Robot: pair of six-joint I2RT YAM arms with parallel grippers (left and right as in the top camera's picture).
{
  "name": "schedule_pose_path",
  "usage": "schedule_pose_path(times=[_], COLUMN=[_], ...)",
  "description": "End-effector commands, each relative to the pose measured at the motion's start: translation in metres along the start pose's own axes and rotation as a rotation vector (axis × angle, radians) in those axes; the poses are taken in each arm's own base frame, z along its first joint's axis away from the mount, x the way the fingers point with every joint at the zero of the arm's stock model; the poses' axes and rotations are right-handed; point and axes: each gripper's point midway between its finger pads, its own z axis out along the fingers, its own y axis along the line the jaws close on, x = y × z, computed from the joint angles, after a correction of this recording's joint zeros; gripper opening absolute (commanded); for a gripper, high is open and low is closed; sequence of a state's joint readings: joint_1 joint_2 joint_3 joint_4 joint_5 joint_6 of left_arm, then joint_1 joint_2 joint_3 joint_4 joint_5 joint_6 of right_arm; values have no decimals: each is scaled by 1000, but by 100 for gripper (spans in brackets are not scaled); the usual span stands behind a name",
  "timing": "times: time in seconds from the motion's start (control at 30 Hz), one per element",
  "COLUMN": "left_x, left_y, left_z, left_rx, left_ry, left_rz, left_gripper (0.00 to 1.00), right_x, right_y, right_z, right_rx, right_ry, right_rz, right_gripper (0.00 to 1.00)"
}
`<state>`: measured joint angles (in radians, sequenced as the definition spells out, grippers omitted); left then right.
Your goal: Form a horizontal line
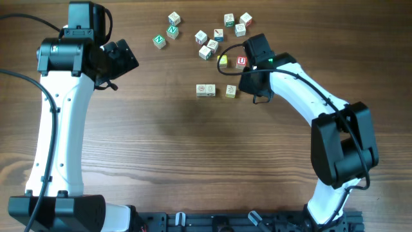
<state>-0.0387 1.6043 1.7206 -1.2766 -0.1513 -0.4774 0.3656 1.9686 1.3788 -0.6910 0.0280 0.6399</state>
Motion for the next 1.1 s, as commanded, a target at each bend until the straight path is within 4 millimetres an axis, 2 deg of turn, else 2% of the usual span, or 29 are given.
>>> schedule_pose_path(times=[0.0, 0.2, 0.47, 0.67, 0.8, 1.07], left_x=[0, 0, 0, 0, 0, 0], left_y=[1, 1, 1, 1, 1, 1], left_z=[-1, -1, -1, -1, -1, -1], left_rx=[5, 5, 5, 5, 5, 5], left_ry=[-1, -1, -1, -1, -1, -1], left_rz=[-12, -12, -12, -12, -12, -12], left_gripper=[100, 100, 100, 100, 100, 100], right_x=[13, 18, 26, 35, 35, 29], right_y=[5, 8, 8, 19, 28, 35], right_z=[6, 12, 30, 35, 36, 36], right_rx=[-53, -79, -70, -77, -95, -119], right_ry=[39, 57, 91, 99, 84, 55], right_rz=[16, 16, 12, -21, -42, -47], right_gripper=[4, 4, 4, 4, 4, 4])
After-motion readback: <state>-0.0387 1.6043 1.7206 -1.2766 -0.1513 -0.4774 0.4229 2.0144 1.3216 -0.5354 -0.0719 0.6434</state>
